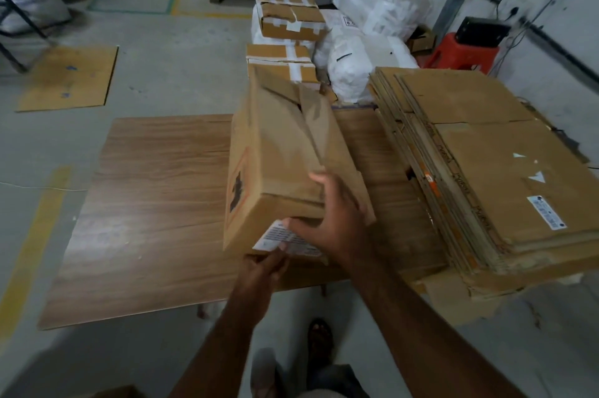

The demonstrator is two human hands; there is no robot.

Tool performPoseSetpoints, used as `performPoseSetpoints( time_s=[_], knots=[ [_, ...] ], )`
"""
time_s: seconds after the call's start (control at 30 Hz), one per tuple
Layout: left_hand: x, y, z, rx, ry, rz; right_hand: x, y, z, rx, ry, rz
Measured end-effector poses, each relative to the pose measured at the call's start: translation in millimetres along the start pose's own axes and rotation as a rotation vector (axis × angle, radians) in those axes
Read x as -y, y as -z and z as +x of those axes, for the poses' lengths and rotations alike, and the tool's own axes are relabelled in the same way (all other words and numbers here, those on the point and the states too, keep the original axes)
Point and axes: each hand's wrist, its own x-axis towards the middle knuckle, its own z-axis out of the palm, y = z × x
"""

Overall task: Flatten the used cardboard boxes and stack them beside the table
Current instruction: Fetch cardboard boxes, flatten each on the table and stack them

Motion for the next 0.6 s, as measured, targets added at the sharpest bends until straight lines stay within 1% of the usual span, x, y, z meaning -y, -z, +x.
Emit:
performPoseSetpoints(
  time_s=[0.07,0.1,0.17,0.27,0.37,0.47,0.53,0.6],
  knots=[
    [18,-3,-5,-0.046,0.049,-0.067,20,-15,0,0.054,0.096,-0.275],
    [24,-3,-7,-0.049,0.071,-0.078,24,-26,-4,0.055,0.154,-0.377],
    [30,1,-12,-0.063,0.105,-0.066,22,-52,-17,0.101,0.202,-0.500],
    [23,3,-14,-0.074,0.139,0.040,10,-76,-30,0.134,0.140,-0.568],
    [10,4,-11,-0.042,0.205,0.164,-3,-78,-33,0.138,0.173,-0.623],
    [2,9,-15,-0.018,0.253,0.335,-6,-76,-31,0.161,0.171,-0.604],
    [1,22,-15,-0.041,0.267,0.401,-3,-75,-31,0.195,0.143,-0.590],
    [-2,43,-12,-0.122,0.286,0.454,1,-72,-29,0.215,0.130,-0.555]
  ],
)
